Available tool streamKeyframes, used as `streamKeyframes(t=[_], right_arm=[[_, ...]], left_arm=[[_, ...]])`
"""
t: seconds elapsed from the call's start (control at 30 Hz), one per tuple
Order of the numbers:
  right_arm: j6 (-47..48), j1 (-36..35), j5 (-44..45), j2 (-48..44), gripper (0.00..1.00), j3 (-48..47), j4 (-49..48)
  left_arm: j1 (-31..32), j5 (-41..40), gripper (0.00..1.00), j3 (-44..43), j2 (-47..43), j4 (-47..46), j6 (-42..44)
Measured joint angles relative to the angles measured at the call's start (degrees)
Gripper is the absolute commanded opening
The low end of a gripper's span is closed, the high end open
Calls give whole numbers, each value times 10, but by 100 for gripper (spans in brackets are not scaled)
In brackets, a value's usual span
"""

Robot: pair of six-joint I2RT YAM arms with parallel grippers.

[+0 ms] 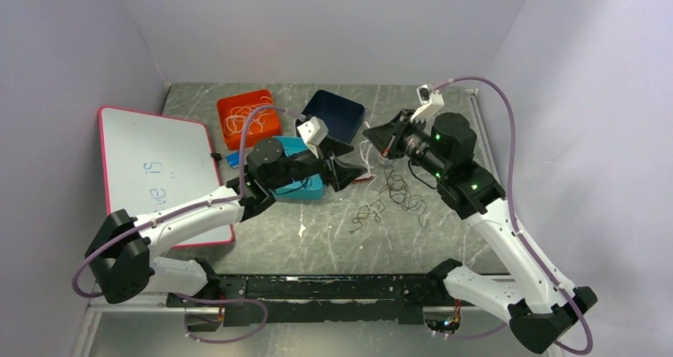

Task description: Untangle the cables

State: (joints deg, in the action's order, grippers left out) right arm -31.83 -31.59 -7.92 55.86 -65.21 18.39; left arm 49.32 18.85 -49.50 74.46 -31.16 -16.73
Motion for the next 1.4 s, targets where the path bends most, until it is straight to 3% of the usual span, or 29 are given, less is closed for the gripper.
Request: streamKeyframes(t=[0.43,0.7,0.9,1.13,1.4], right_arm=[[-30,0,17,-4,0,-8,-1],[-56,0,10,-17,0,-20,-1],[-71,0,6,-18,0,-60,-2],[-72,0,15,-36,0,-89,-5],[-66,0,40,-57,0,-83,4]], left_arm=[[57,-36,80,-10,44,-40,21],[64,-68,68,-26,120,-67,20],[65,-60,46,-57,192,-102,-14],[74,-51,8,-58,201,-113,-44],[75,-57,7,-54,156,-91,-44]])
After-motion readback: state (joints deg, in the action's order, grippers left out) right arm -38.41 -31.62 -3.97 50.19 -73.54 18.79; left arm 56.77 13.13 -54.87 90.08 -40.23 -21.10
